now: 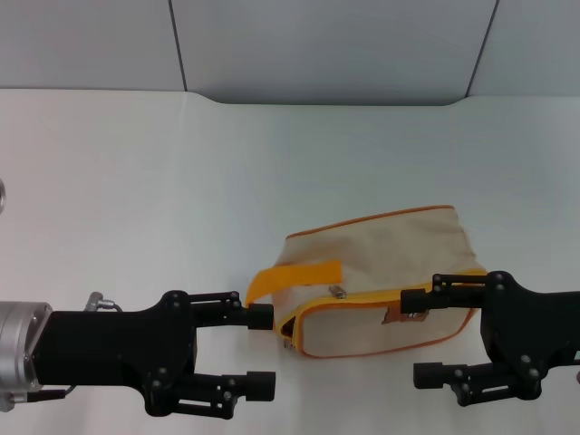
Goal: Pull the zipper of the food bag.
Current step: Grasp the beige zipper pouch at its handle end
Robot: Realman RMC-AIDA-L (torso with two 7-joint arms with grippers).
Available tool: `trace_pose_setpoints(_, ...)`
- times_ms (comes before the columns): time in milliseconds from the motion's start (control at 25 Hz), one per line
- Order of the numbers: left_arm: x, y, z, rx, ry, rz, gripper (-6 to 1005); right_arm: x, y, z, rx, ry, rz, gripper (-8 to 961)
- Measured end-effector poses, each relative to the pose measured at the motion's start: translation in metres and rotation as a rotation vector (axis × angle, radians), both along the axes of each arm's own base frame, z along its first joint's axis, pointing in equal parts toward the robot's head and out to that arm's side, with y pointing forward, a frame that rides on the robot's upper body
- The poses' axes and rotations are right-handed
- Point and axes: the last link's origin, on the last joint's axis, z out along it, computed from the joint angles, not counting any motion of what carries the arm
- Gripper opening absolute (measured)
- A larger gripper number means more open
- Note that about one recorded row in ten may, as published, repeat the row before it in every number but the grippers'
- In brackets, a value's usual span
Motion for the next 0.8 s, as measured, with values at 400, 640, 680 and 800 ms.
trace_pose_setpoints(400,-0.001,0.000,0.000,0.000,0.004,-0.005,784,-0.001,-0.001,-0.002,-0.005,0.005,0.002,760)
trace_pose_setpoints(640,-0.003,0.004,-0.004,0.028,0.029,0.010,784,0.000,-0.001,-0.001,-0.003,0.002,0.000,760)
trace_pose_setpoints(680,-0.004,0.007,-0.006,0.044,0.041,0.017,784,0.001,-0.001,0.000,-0.001,0.001,-0.003,760)
trace_pose_setpoints(800,-0.007,0.013,-0.014,0.098,0.078,0.029,784,0.005,-0.003,0.003,0.012,0.002,-0.021,760)
